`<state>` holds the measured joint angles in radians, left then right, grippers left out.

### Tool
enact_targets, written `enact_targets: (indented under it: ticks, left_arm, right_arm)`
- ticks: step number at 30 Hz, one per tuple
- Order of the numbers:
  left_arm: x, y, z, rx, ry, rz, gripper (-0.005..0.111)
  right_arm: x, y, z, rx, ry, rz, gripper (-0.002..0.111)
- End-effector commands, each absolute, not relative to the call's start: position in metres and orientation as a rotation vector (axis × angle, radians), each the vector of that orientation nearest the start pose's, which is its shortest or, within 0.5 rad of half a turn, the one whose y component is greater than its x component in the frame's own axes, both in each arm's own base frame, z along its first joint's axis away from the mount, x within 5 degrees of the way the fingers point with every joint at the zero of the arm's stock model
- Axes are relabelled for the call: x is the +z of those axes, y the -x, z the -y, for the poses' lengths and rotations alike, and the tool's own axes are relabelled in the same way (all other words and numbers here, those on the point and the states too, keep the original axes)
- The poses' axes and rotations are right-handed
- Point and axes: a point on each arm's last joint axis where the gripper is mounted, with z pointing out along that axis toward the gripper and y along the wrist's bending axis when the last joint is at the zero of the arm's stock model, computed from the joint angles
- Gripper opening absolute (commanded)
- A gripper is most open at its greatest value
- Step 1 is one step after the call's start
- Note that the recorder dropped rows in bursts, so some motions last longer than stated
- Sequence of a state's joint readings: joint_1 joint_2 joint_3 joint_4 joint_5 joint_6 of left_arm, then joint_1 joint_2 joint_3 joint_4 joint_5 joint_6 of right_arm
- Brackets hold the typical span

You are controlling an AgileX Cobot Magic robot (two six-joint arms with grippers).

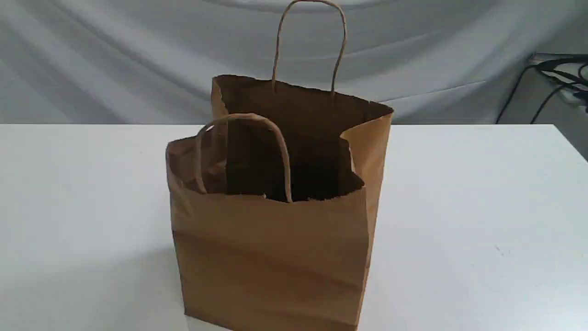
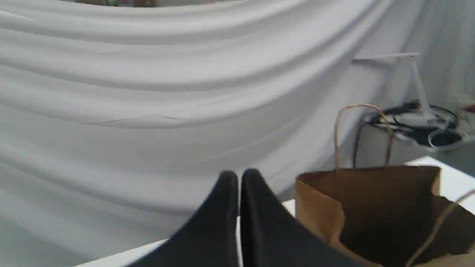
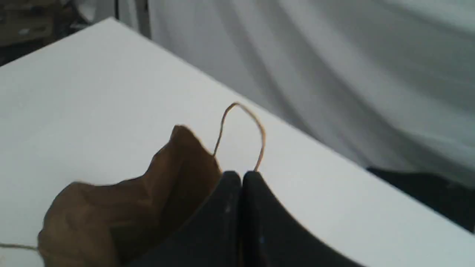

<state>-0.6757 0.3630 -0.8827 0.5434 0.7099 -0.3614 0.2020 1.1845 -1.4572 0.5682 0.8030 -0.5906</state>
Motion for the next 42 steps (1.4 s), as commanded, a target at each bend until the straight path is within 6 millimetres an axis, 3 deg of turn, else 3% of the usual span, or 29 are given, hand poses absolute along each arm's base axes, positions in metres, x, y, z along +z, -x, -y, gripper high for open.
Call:
enact_targets:
  ticks: [1, 8, 16, 42]
  left_arm:
    - [0.399, -0.042, -0.015, -0.168, -0.205, -1.561, 0.0]
    - [0.349, -0.05, -0.016, -0.215, -0.05, -1.552, 0.0]
    - [0.334, -0.055, -0.016, -0.173, -0.043, -1.535, 0.0]
    - [0.334, -0.055, -0.016, -0.17, -0.047, -1.534, 0.0]
  right_arm:
    - [0.456, -0.213, -0.071, 0.275, 0.567, -1.722, 0.0]
    - [0.393, -0.179, -0.047, 0.146, 0.365, -1.613, 0.0]
    - [0.354, -0.156, -0.037, 0.101, 0.31, -1.624, 0.0]
    - [0.352, -0.156, -0.037, 0.107, 0.312, -1.633, 0.0]
